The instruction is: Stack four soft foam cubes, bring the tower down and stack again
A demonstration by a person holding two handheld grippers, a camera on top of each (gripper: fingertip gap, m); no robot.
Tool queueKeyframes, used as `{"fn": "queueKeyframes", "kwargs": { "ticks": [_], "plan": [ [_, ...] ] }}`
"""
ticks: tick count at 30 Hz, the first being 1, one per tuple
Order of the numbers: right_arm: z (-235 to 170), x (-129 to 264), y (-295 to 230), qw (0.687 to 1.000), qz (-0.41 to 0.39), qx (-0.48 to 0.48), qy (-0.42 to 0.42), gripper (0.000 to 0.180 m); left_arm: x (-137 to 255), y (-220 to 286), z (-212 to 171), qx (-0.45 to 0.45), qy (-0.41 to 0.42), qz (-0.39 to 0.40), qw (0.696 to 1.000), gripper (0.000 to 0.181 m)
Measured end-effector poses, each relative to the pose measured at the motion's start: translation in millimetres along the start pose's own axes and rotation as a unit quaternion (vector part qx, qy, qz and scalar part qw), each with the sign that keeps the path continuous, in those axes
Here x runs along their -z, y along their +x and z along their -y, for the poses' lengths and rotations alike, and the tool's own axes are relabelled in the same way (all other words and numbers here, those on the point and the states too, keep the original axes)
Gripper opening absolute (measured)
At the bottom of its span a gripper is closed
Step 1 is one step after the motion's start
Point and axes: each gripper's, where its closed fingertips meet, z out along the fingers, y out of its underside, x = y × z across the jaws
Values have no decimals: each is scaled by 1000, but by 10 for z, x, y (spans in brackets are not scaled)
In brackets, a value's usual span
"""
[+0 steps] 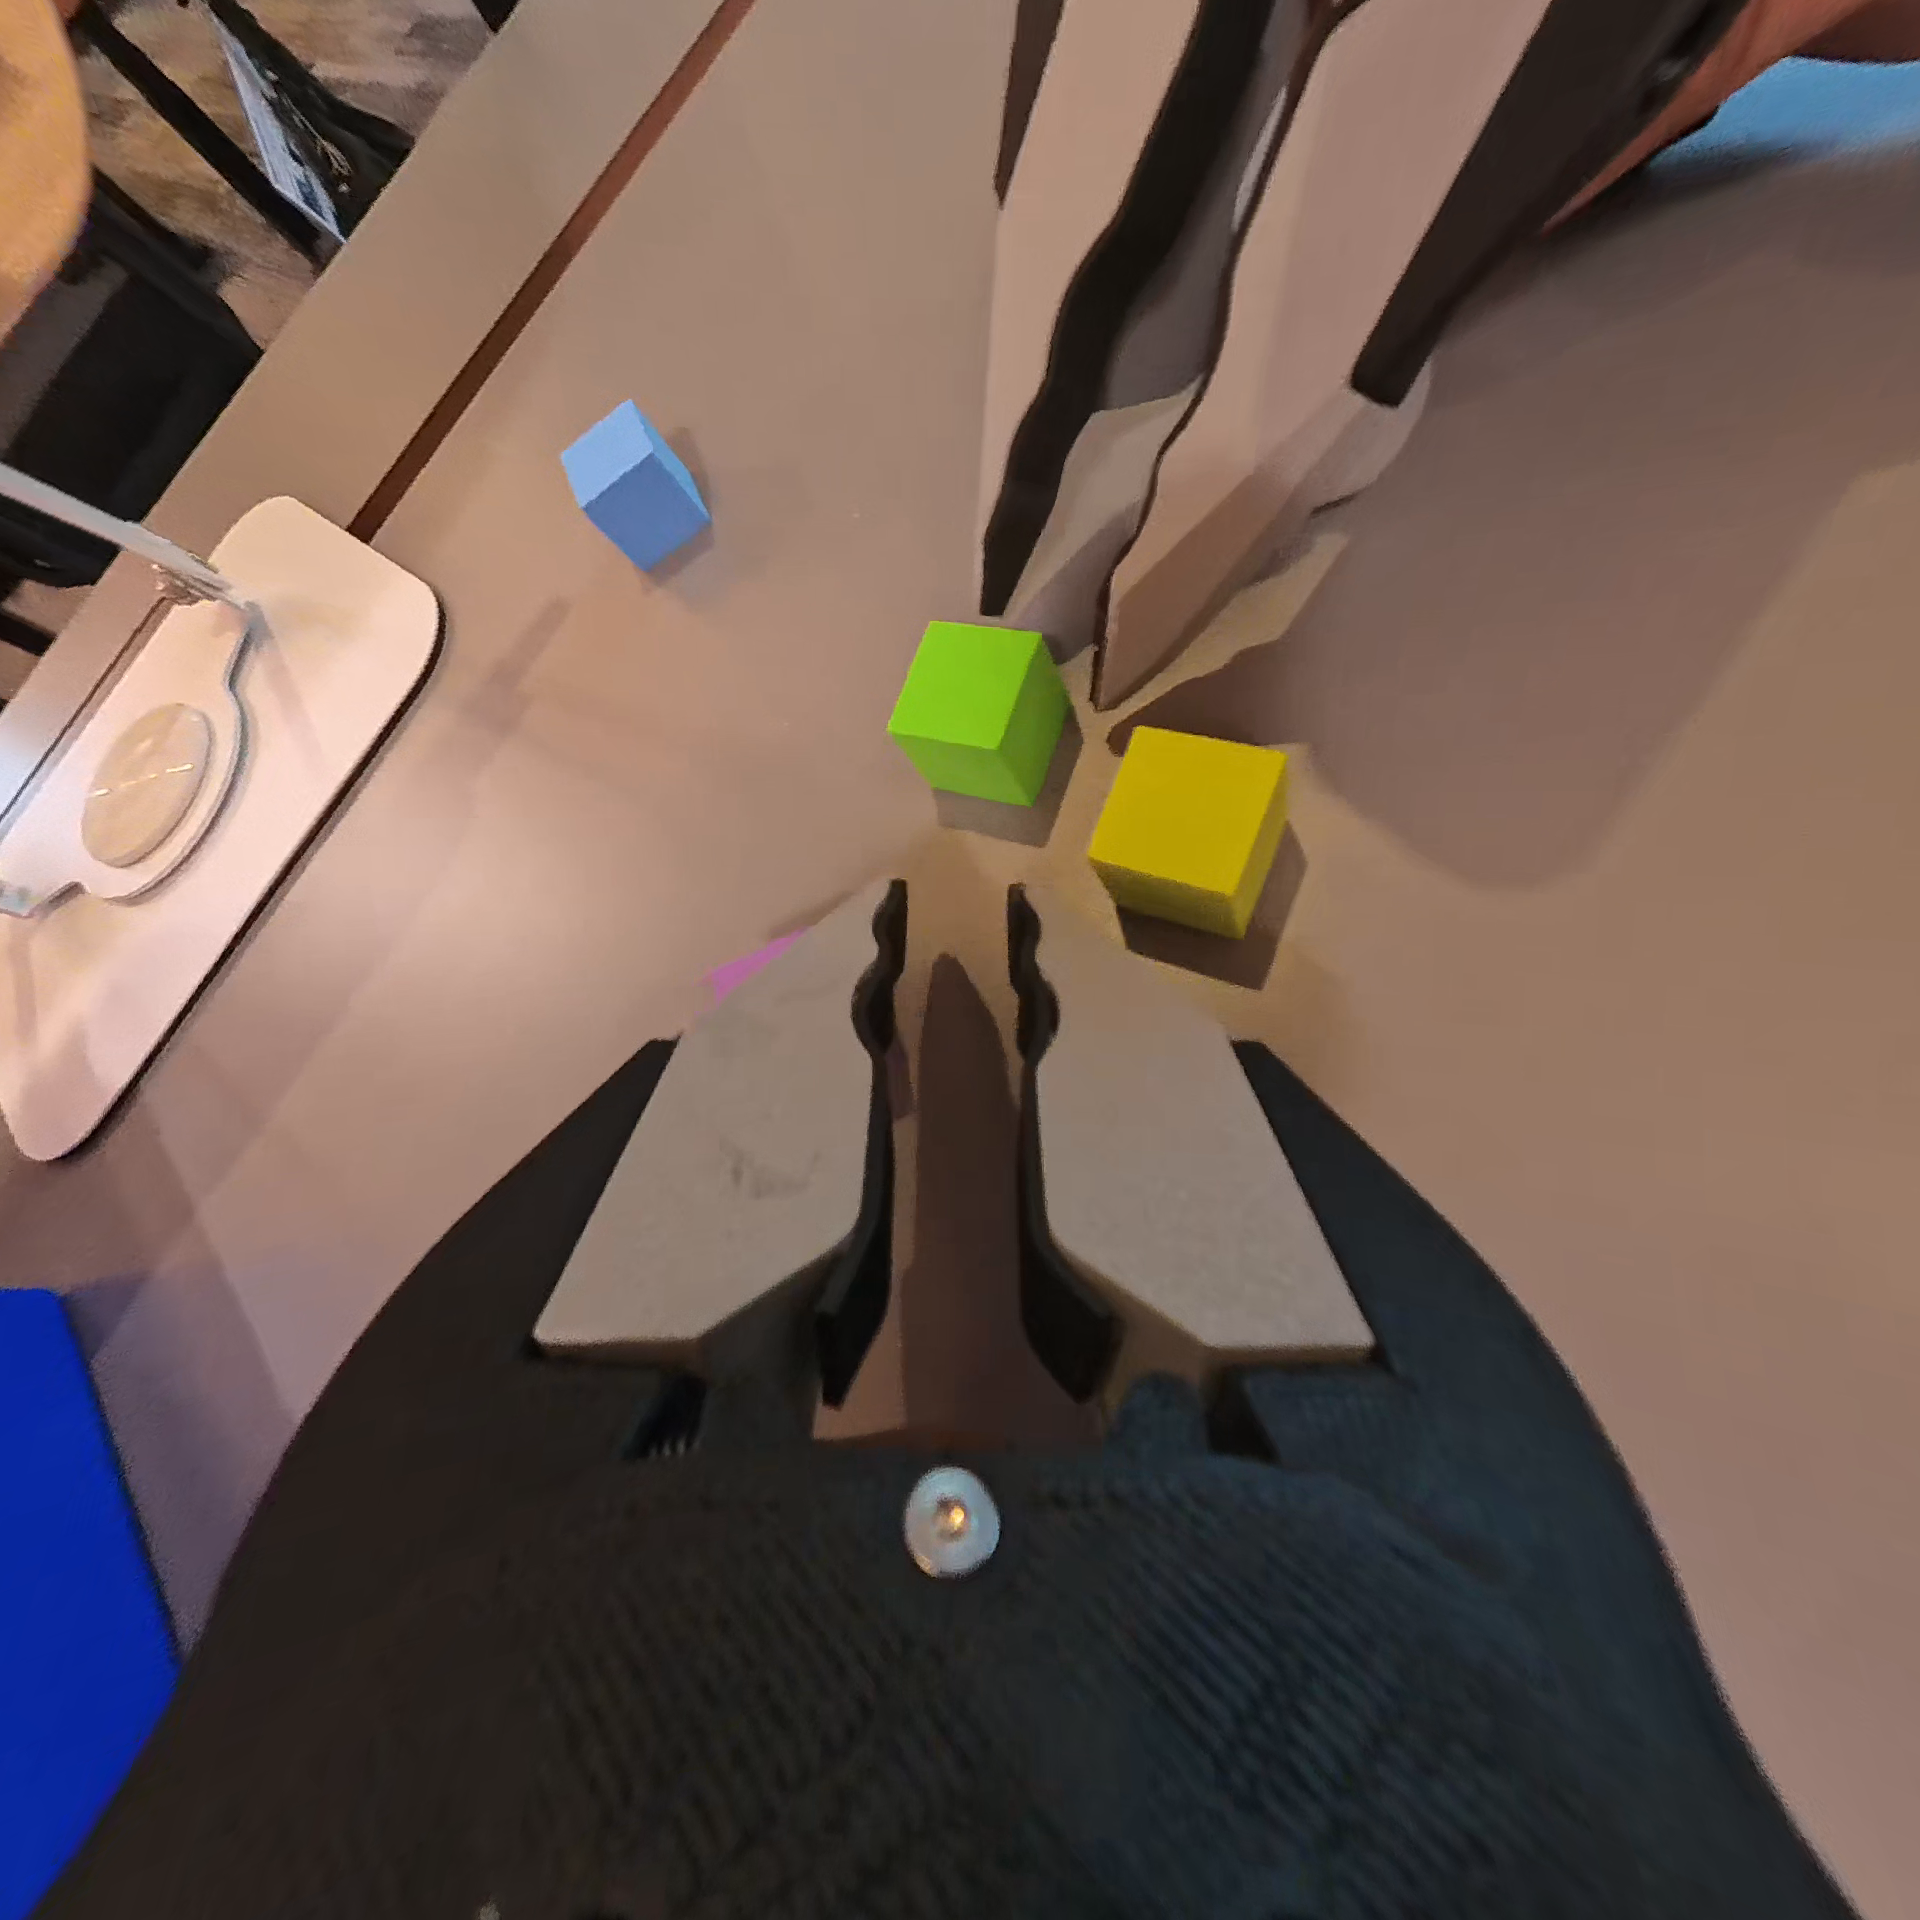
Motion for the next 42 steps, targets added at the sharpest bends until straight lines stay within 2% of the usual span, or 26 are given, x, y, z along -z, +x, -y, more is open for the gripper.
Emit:
{"fn": "queueKeyframes", "kwargs": {
  "ticks": [5,11,18,22,29,32,33,39,42],
  "plan": [
    [3,3,6,1000,-1,-2,1,32,44,194,37,28,18,-80,996,17],
    [-9,-8,9,1000,-2,-2,-4,34,-57,106,29,18,5,-29,999,18],
    [38,16,47,1000,-3,-12,13,41,-20,-9,14,39,8,-15,999,19],
    [141,13,104,999,5,-3,40,47,16,32,44,52,23,-42,997,20],
    [168,-135,81,998,49,30,19,41,-29,80,-8,32,6,-39,999,20],
    [152,-156,24,997,60,45,11,25,-27,84,-12,42,7,-48,998,20],
    [158,-151,29,997,53,49,14,25,-23,75,-12,45,8,-48,998,20],
    [323,51,-69,995,51,16,88,25,4,-18,-57,57,7,-34,998,20],
    [373,205,-83,995,32,23,95,25,16,-50,-68,60,7,-30,998,20]
  ]
}}
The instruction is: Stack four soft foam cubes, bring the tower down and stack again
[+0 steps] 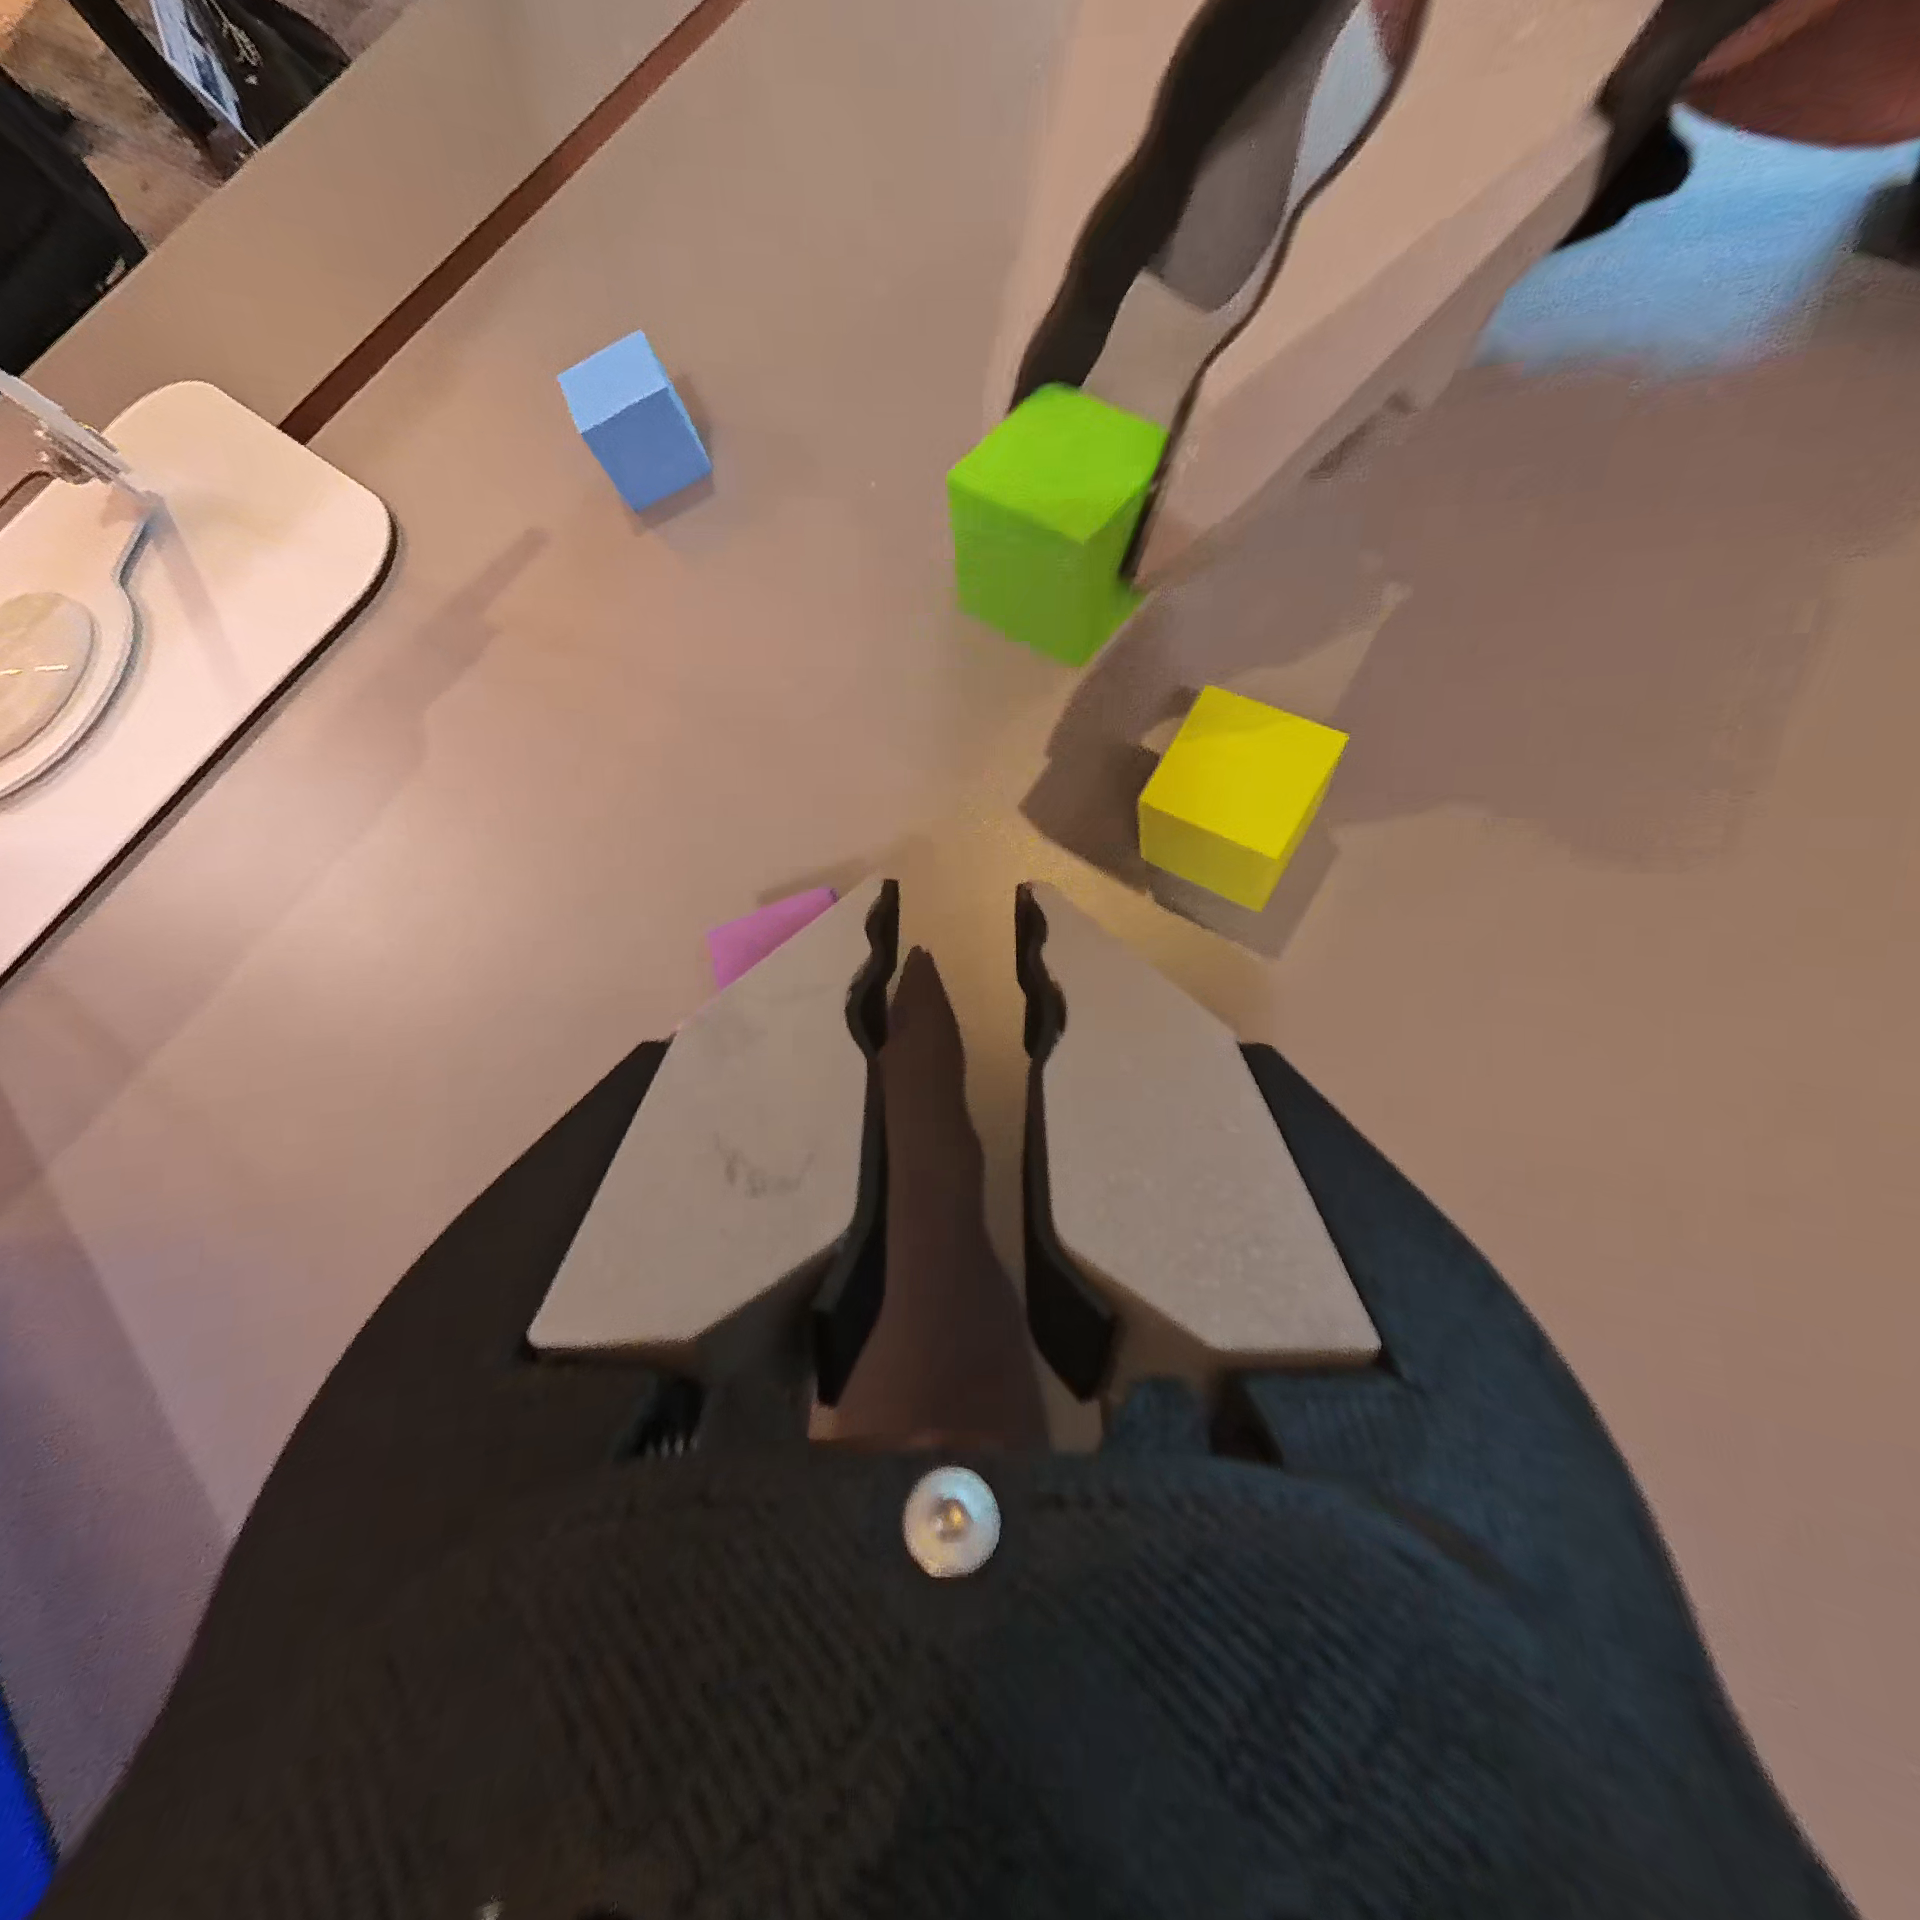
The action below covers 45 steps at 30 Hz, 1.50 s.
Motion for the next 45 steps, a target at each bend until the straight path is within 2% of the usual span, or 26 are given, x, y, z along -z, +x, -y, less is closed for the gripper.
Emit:
{"fn": "queueKeyframes", "kwargs": {
  "ticks": [4,12,45],
  "plan": [
    [133,49,-209,999,40,8,-6,25,0,-13,-6,-2,0,4,1000,21],
    [2,-48,-400,995,69,33,-63,25,8,-66,-32,-3,-4,13,1000,20],
    [-92,-71,-423,993,73,40,-81,25,-13,-63,-59,-7,-11,12,1000,21]
  ]
}}
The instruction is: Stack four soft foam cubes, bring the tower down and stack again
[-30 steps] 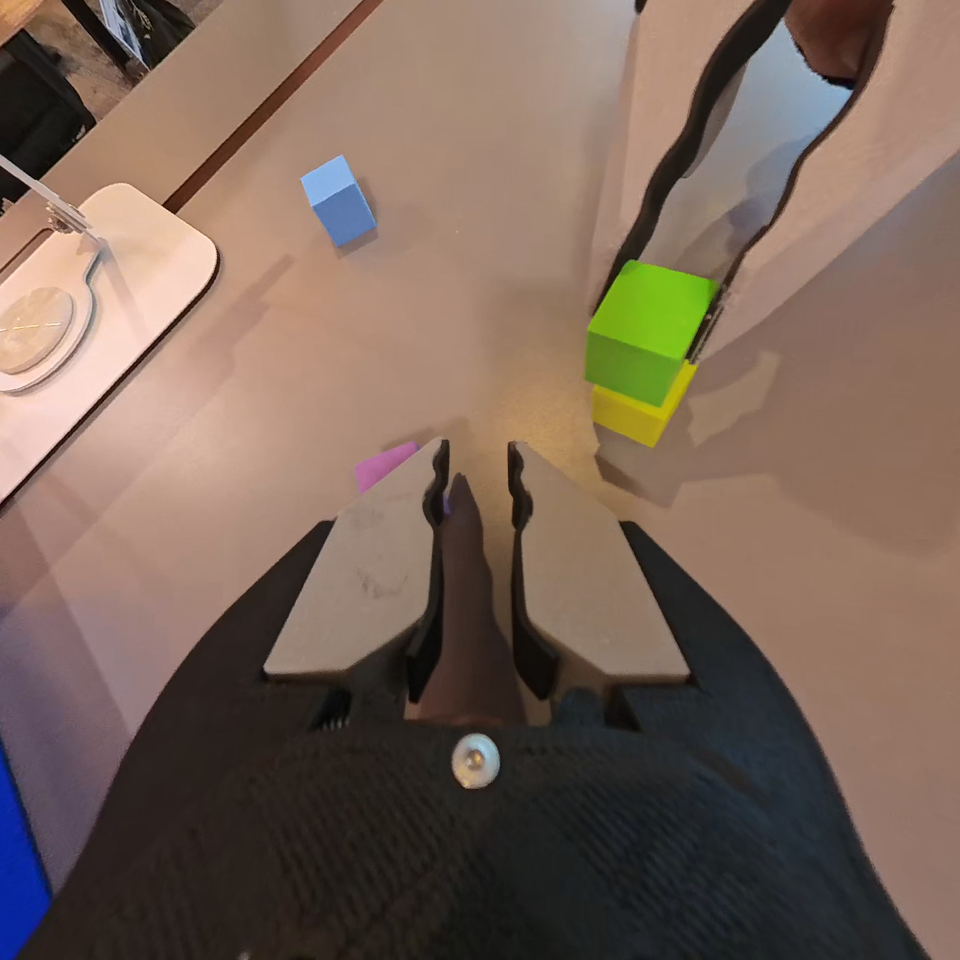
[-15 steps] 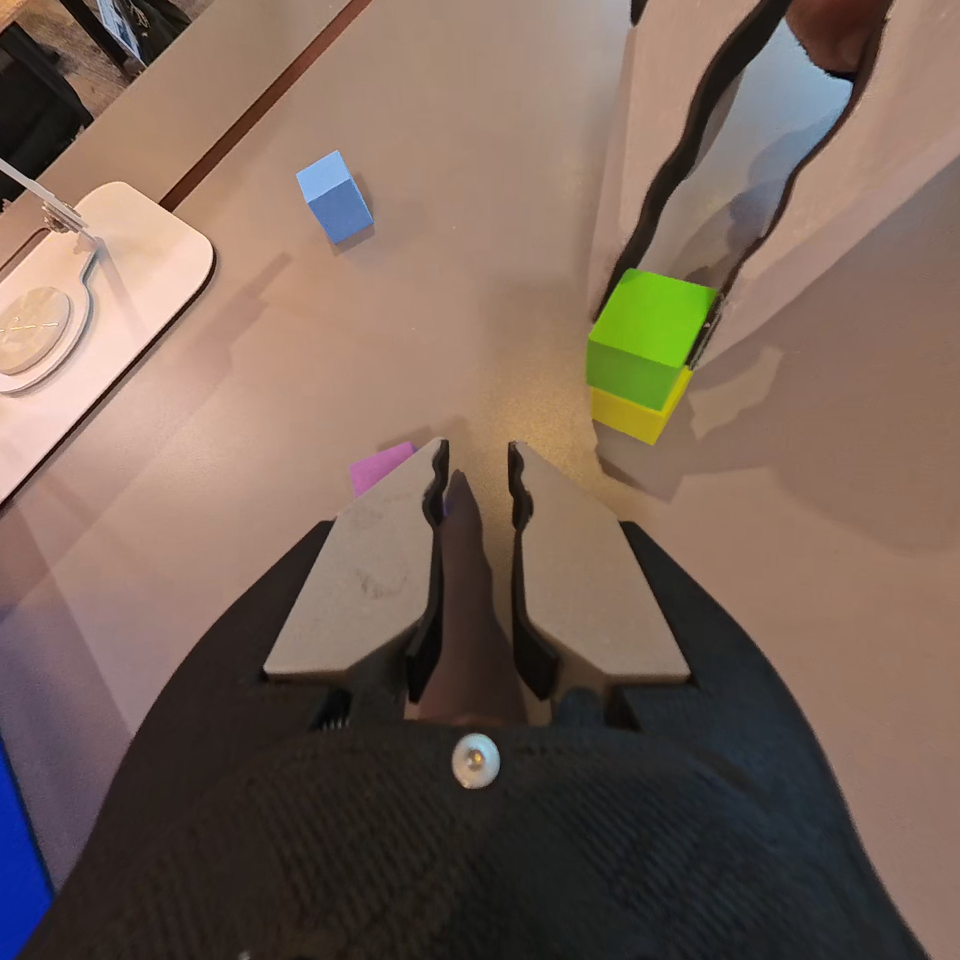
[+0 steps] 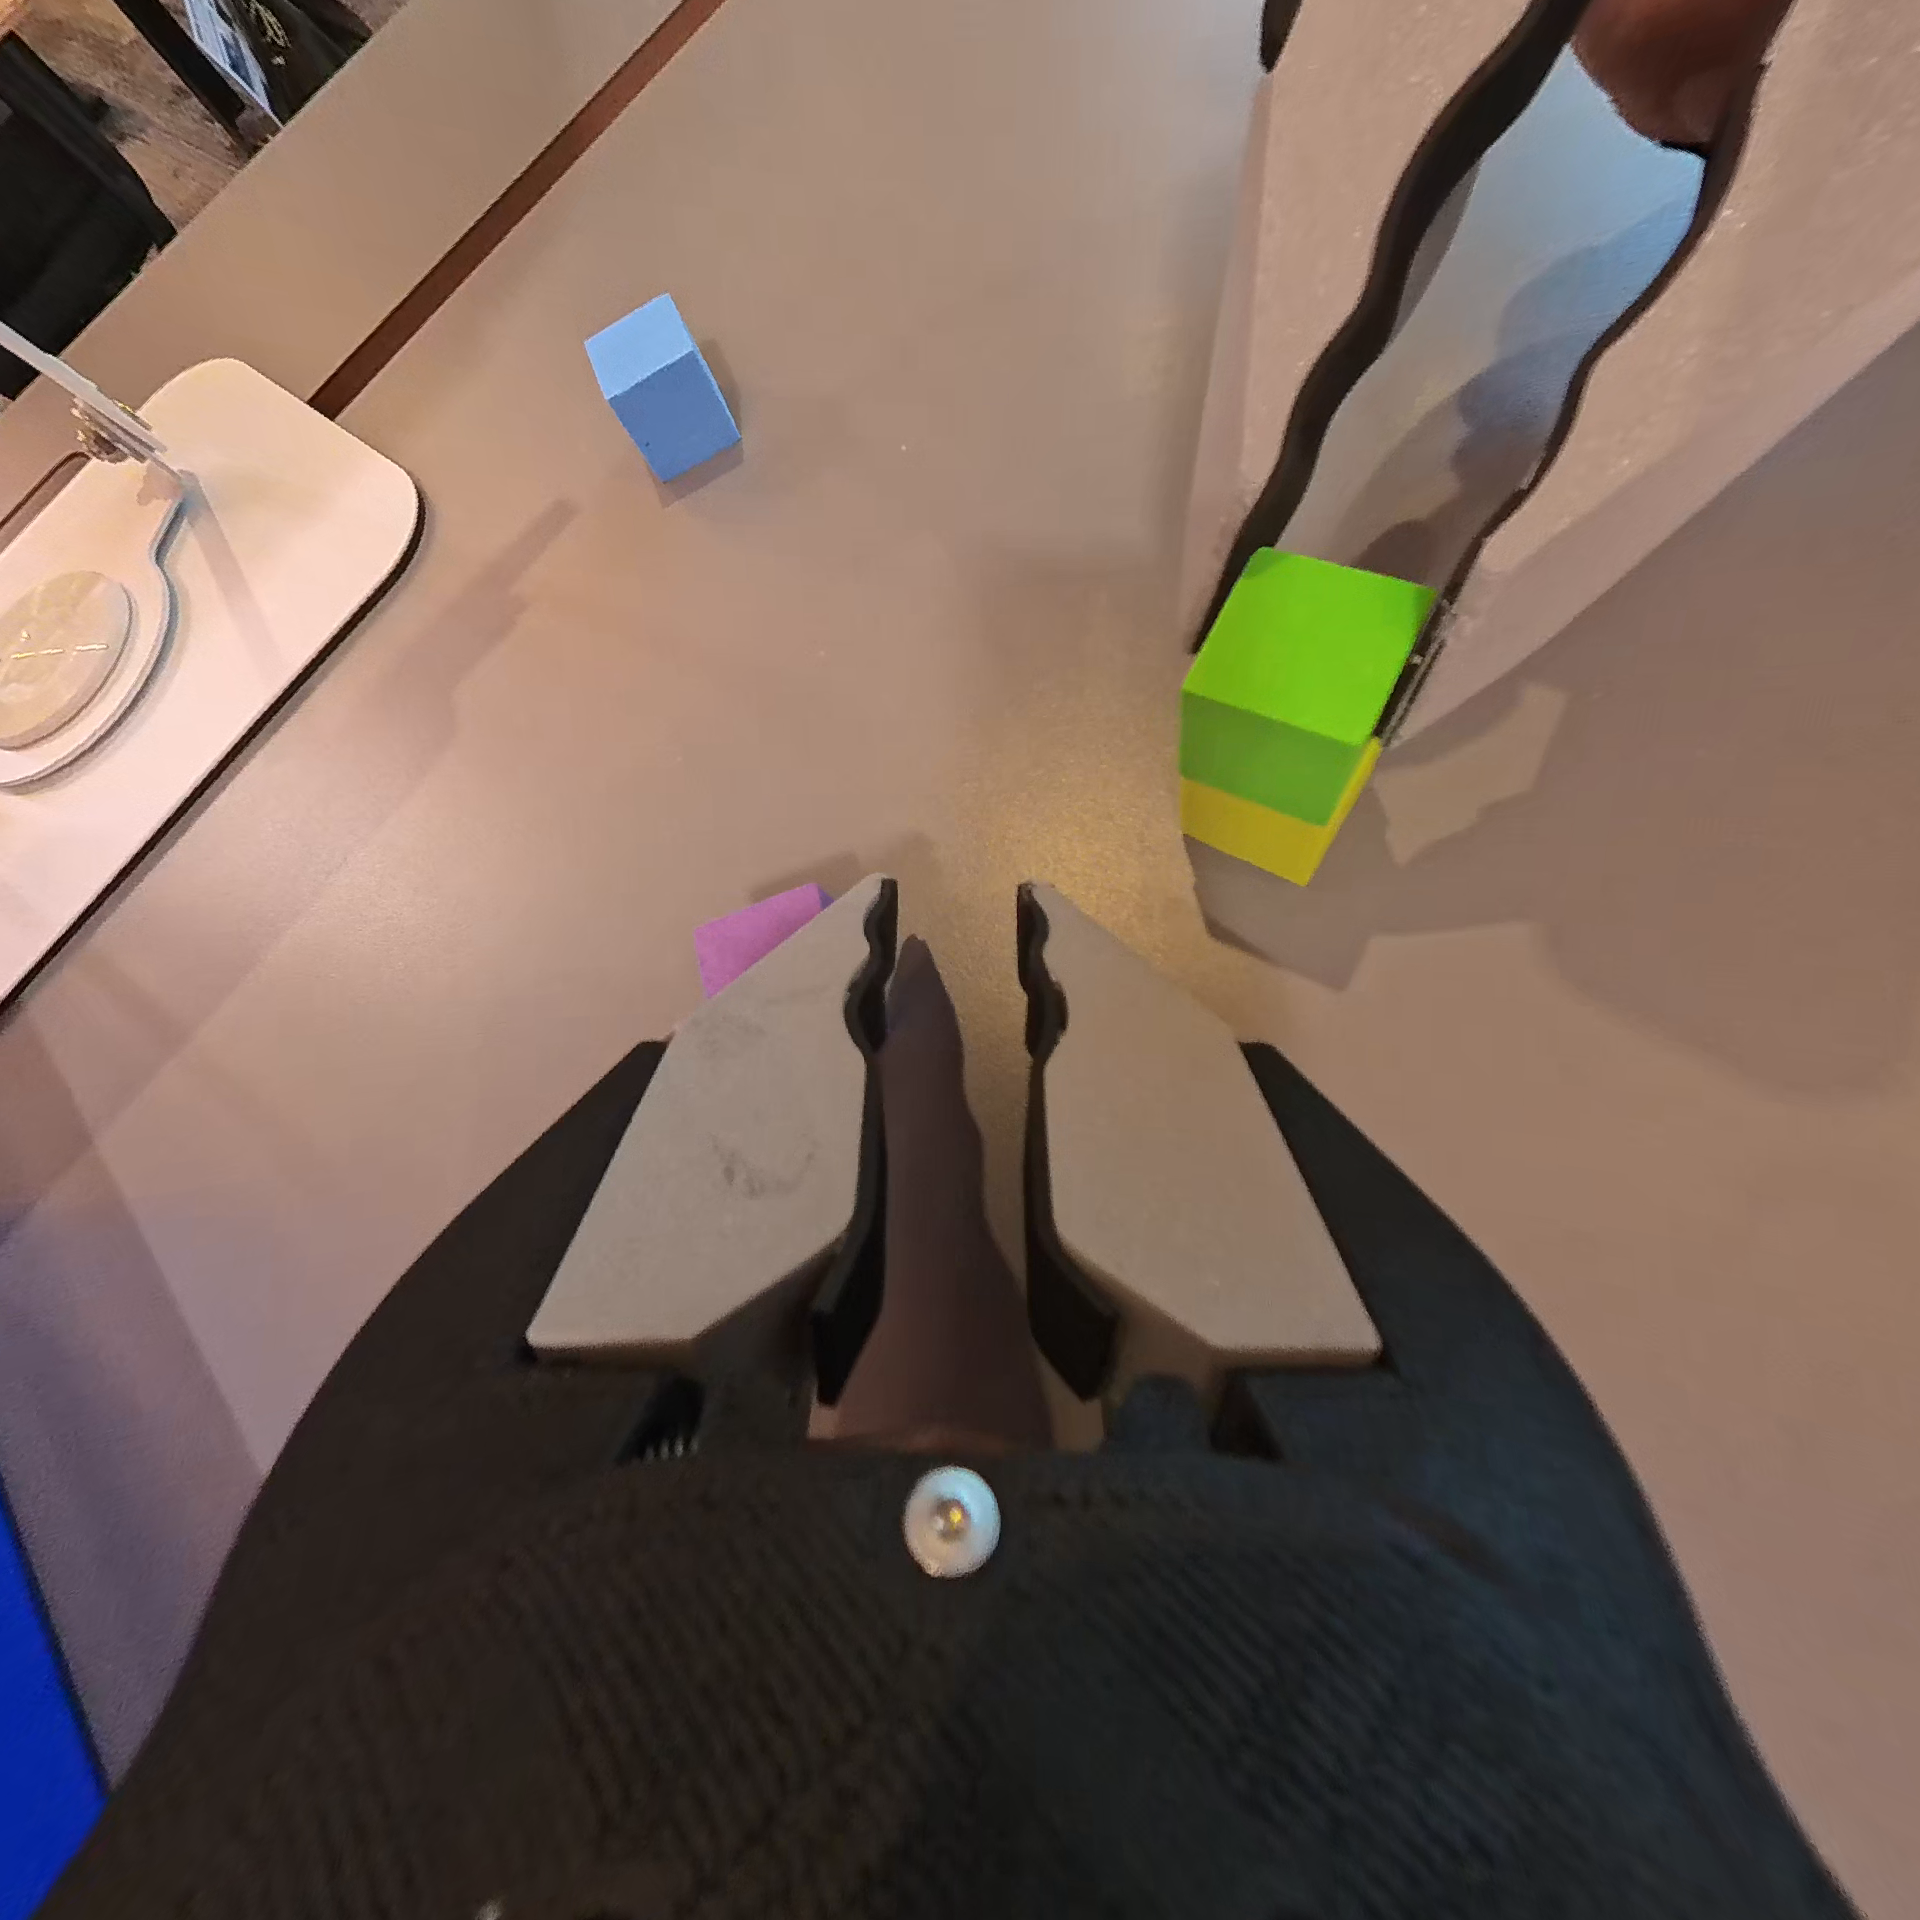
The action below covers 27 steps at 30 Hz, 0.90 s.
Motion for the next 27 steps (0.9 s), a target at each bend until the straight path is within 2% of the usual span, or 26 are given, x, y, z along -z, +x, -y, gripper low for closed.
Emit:
{"fn": "queueKeyframes", "kwargs": {
  "ticks": [8,15,17,19,21,24,27],
  "plan": [
    [1,2,9,1000,-5,3,1,27,0,-2,-2,1,0,0,1000,21],
    [191,206,174,995,-19,-36,88,54,2,-15,-15,9,-3,-1,1000,22],
    [201,322,371,989,-56,-65,121,54,2,-14,-17,9,-4,-1,1000,22],
    [86,446,738,975,-141,-110,133,54,-2,-6,-22,8,-5,-2,1000,23],
    [-130,510,1022,960,-205,-153,117,54,-12,19,-37,5,-11,-8,1000,25],
    [-409,461,1282,949,-262,-162,65,55,-20,31,-43,2,-15,-7,1000,28],
    [-420,359,1471,949,-272,-156,39,57,-21,28,-46,8,-16,-9,1000,28]
  ]
}}
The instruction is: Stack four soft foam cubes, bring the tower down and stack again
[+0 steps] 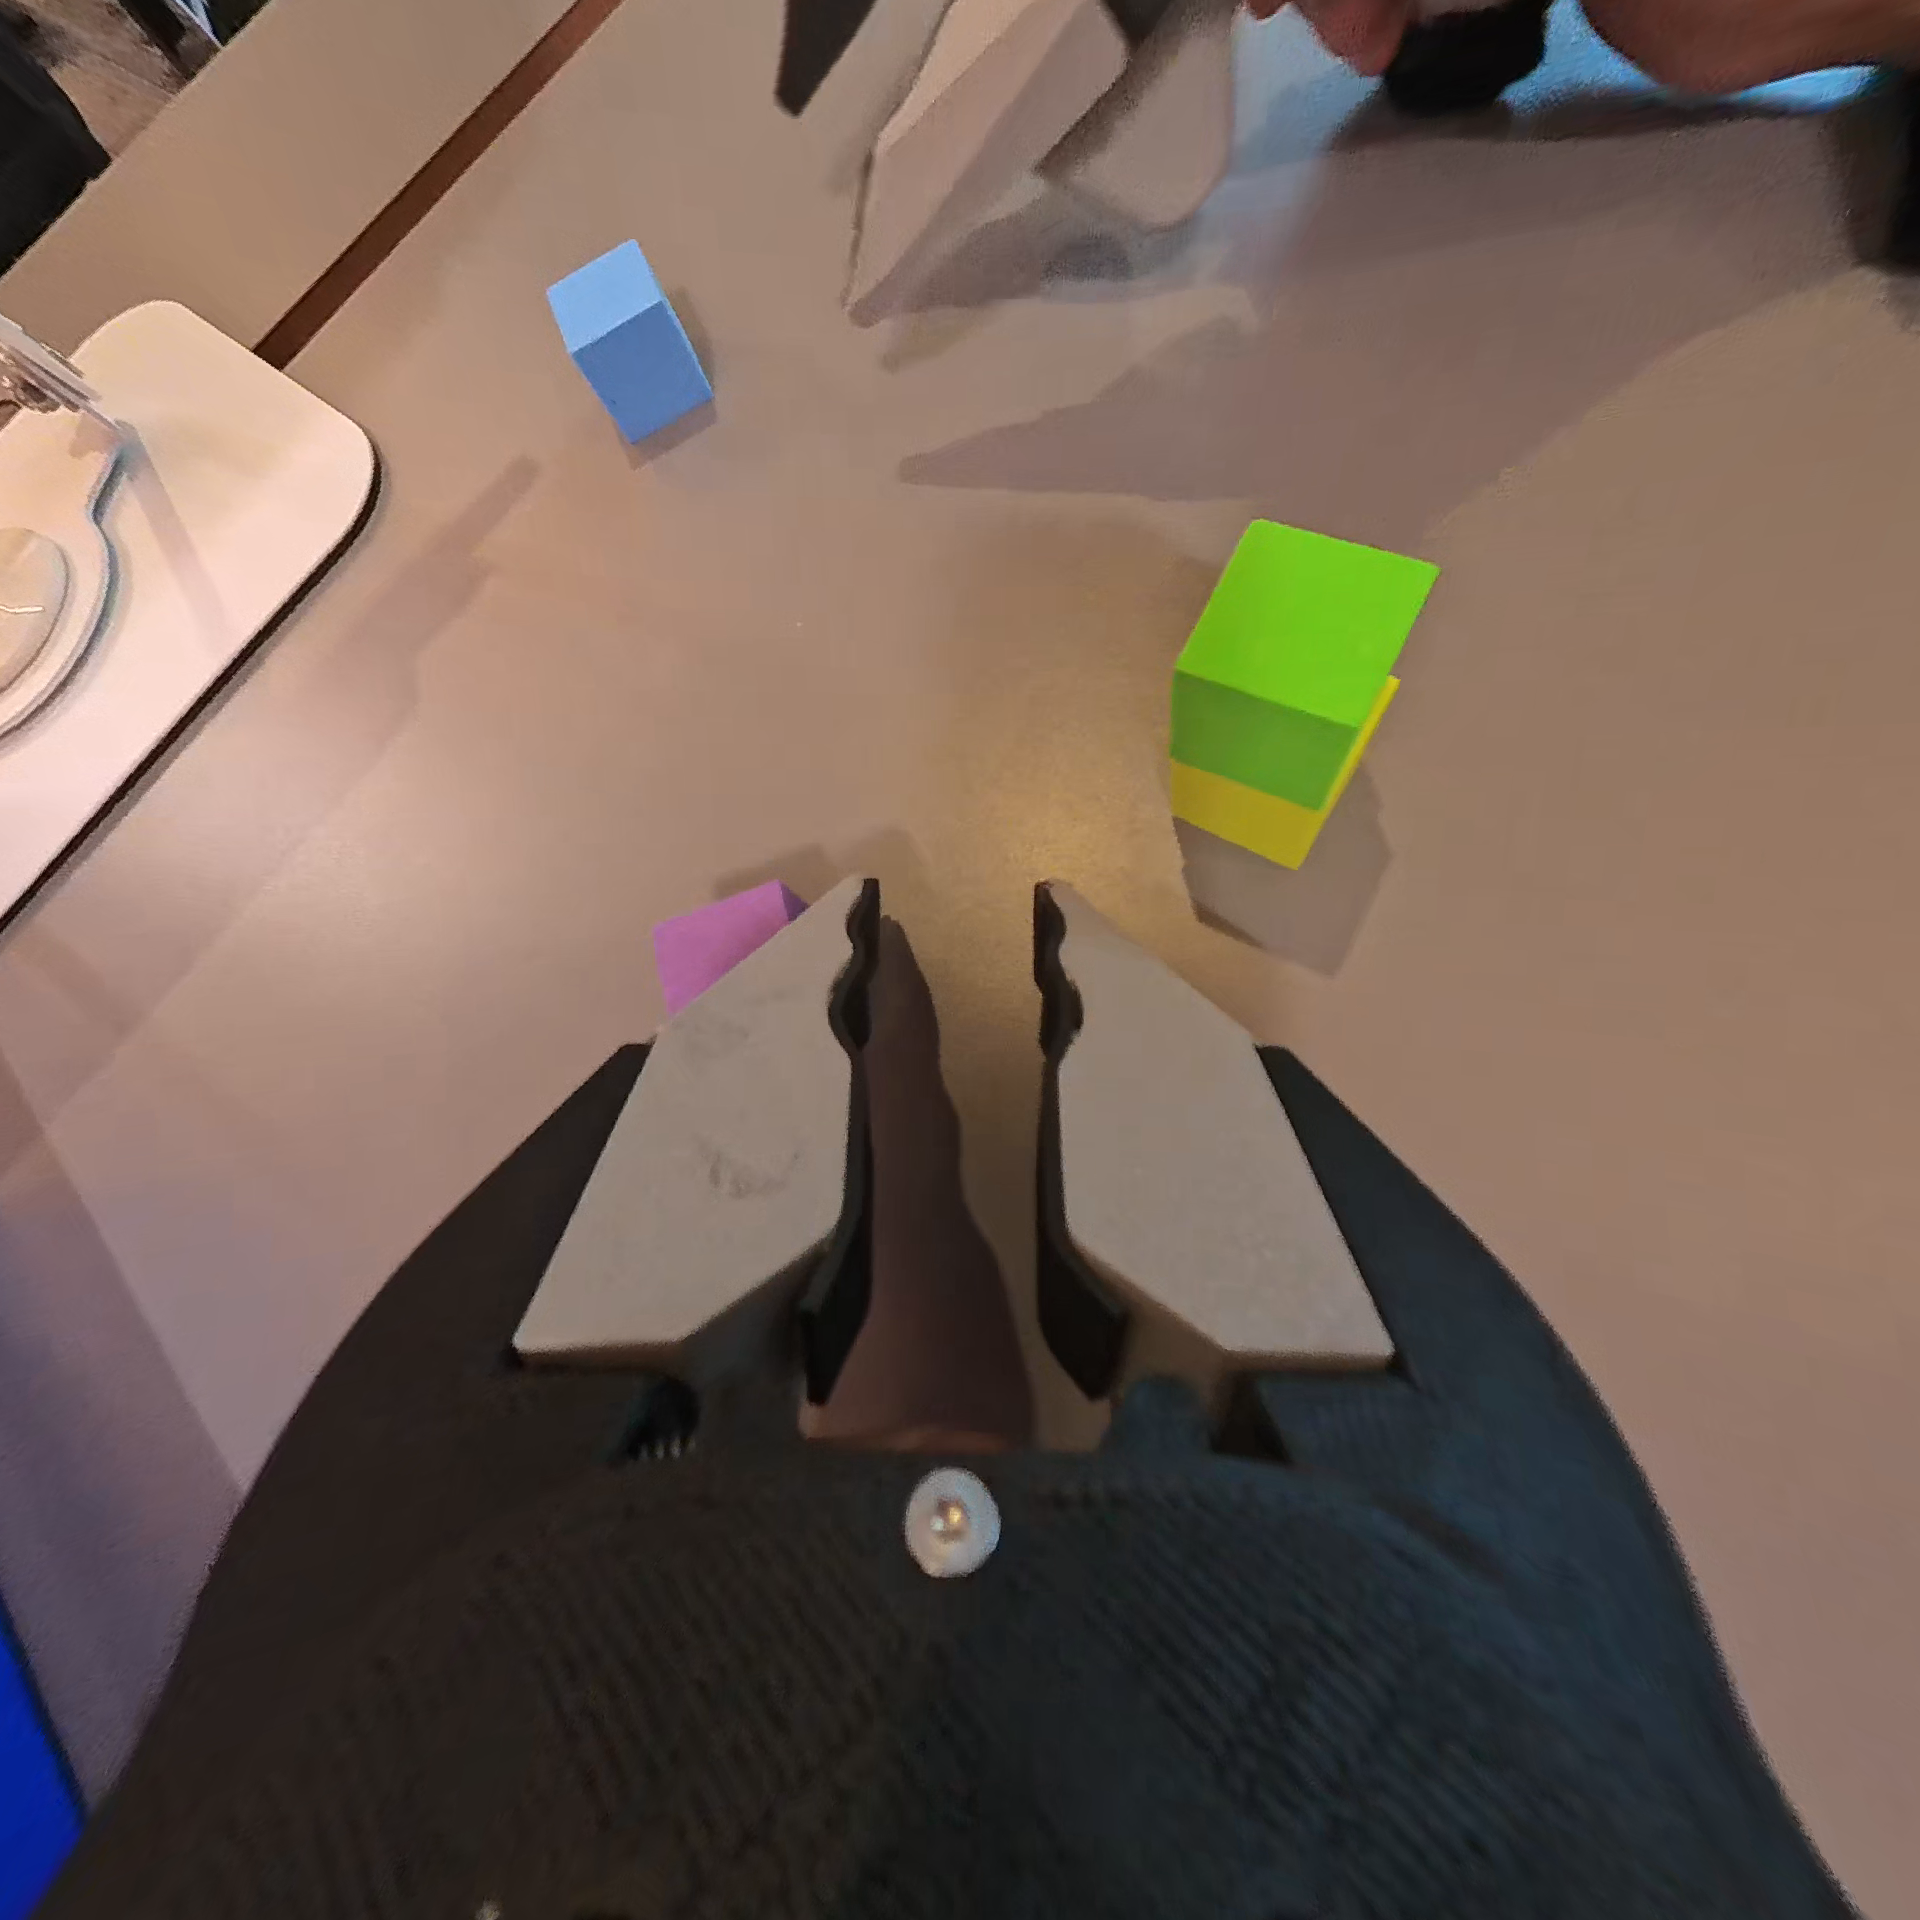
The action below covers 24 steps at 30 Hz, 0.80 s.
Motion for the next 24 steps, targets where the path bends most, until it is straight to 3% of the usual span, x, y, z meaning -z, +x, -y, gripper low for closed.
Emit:
{"fn": "queueKeyframes", "kwargs": {
  "ticks": [7,11,12,24],
  "plan": [
    [13,-467,104,997,22,34,-66,63,134,-93,17,32,8,-8,999,29],
    [70,-556,111,997,42,30,-64,45,366,-176,105,91,48,-47,994,31],
    [67,-557,82,996,54,32,-65,25,399,-222,95,105,51,-49,992,31],
    [202,-146,-352,995,75,60,28,24,504,-752,-4,171,85,42,981,31]
  ]
}}
